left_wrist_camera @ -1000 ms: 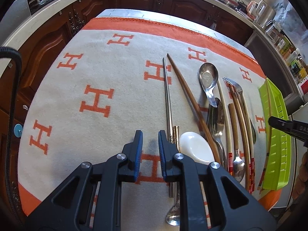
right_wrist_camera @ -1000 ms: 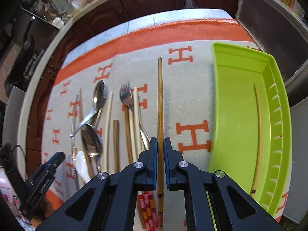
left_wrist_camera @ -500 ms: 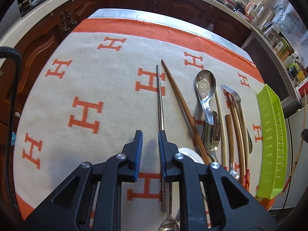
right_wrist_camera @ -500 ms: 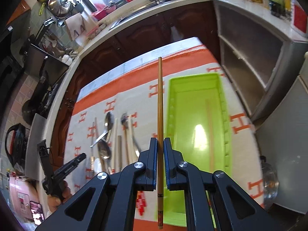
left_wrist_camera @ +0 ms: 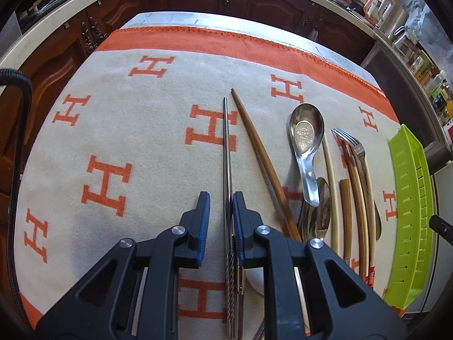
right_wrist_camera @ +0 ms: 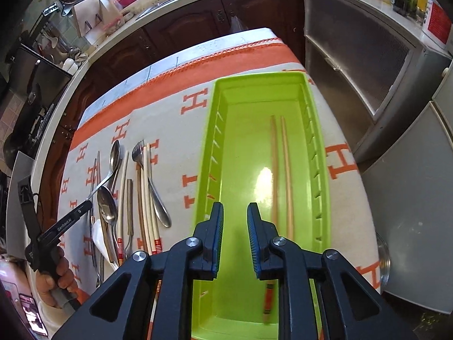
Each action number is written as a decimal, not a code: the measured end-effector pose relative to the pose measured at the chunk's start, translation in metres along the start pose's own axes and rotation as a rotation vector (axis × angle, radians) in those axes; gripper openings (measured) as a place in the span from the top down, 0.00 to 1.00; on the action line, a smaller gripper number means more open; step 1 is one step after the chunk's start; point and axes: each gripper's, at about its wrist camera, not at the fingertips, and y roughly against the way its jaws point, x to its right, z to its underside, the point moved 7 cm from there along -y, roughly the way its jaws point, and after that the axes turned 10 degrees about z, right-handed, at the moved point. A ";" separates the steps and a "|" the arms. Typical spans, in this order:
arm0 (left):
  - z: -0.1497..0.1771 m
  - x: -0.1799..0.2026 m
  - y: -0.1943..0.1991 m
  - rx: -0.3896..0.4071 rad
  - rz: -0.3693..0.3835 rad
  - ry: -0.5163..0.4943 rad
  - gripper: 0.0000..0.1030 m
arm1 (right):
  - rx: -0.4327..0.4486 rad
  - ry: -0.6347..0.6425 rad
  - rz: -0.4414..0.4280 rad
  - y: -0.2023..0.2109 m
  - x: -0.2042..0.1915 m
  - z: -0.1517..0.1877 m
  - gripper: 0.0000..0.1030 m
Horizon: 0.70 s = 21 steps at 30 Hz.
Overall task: Organize utensils
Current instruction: 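Place the chopstick in the tray with the right tool while the left tool grasps a silver chopstick, then carry the silver metal chopstick into the tray with the left tool and release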
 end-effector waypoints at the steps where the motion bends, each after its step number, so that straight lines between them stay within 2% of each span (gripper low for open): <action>1: 0.001 0.001 0.000 0.004 -0.006 -0.007 0.87 | 0.001 0.002 -0.005 0.000 0.001 0.001 0.83; 5: 0.004 0.002 0.001 0.022 -0.025 -0.021 0.87 | 0.001 0.007 -0.021 -0.001 -0.006 0.008 0.83; 7: 0.007 0.003 0.002 0.032 -0.034 -0.032 0.87 | -0.005 0.005 -0.028 -0.014 -0.029 0.007 0.83; 11: 0.013 0.006 0.004 0.045 -0.050 -0.055 0.87 | -0.013 0.010 -0.037 -0.023 -0.038 0.016 0.83; 18: 0.016 0.004 0.007 0.046 0.024 -0.013 0.87 | -0.017 0.003 -0.067 -0.026 -0.043 0.025 0.83; 21: 0.017 0.006 0.007 0.046 0.016 -0.029 0.87 | -0.019 -0.001 -0.065 -0.027 -0.041 0.027 0.83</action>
